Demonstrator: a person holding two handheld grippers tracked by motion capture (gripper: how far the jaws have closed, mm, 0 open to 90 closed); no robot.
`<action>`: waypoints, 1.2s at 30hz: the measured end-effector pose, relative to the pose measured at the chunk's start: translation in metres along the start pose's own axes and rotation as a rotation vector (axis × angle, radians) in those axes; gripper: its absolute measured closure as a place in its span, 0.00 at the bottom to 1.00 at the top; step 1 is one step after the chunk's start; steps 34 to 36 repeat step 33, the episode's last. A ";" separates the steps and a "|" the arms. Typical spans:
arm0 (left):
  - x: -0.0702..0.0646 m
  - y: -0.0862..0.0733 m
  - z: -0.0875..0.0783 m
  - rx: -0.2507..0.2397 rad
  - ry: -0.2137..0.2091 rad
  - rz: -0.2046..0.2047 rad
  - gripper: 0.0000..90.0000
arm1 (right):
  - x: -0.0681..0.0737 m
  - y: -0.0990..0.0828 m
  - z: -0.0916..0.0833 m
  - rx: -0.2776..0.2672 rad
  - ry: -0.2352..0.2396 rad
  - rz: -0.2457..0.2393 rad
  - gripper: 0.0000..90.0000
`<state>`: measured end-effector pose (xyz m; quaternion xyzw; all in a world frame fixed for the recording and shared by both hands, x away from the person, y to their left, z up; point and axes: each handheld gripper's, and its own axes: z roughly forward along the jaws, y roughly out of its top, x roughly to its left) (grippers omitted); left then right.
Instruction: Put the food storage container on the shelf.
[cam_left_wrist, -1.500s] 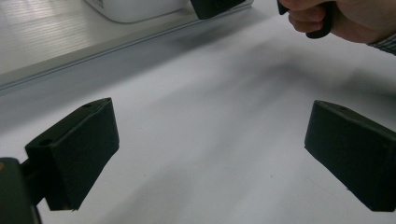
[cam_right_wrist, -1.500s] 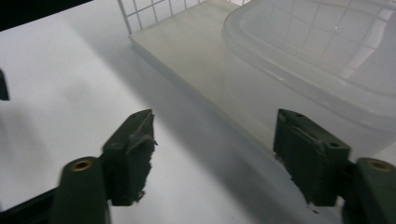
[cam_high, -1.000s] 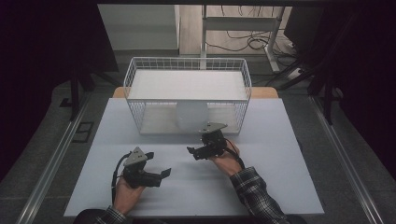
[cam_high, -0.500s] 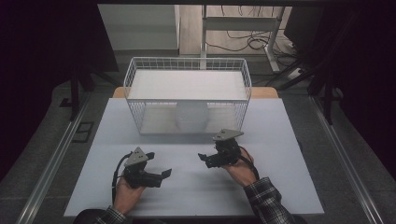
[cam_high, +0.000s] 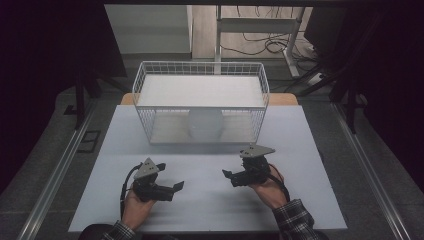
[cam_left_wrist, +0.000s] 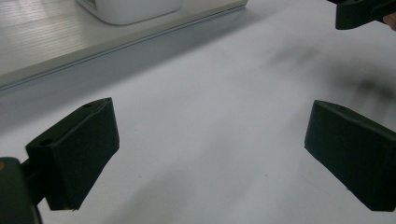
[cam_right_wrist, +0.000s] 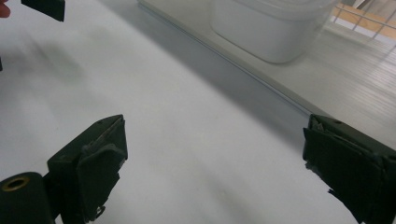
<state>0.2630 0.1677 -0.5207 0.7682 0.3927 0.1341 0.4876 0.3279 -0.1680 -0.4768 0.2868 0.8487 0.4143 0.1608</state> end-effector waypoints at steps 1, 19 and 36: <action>0.000 0.000 0.000 0.001 0.000 0.001 0.03 | -0.001 -0.004 -0.004 0.001 -0.008 0.006 0.06; 0.001 -0.002 0.003 0.007 0.009 0.000 0.02 | -0.005 -0.045 -0.034 0.010 -0.079 0.033 0.05; 0.003 -0.004 0.008 0.034 0.033 0.003 0.00 | -0.007 -0.075 -0.031 0.148 -0.089 0.047 0.03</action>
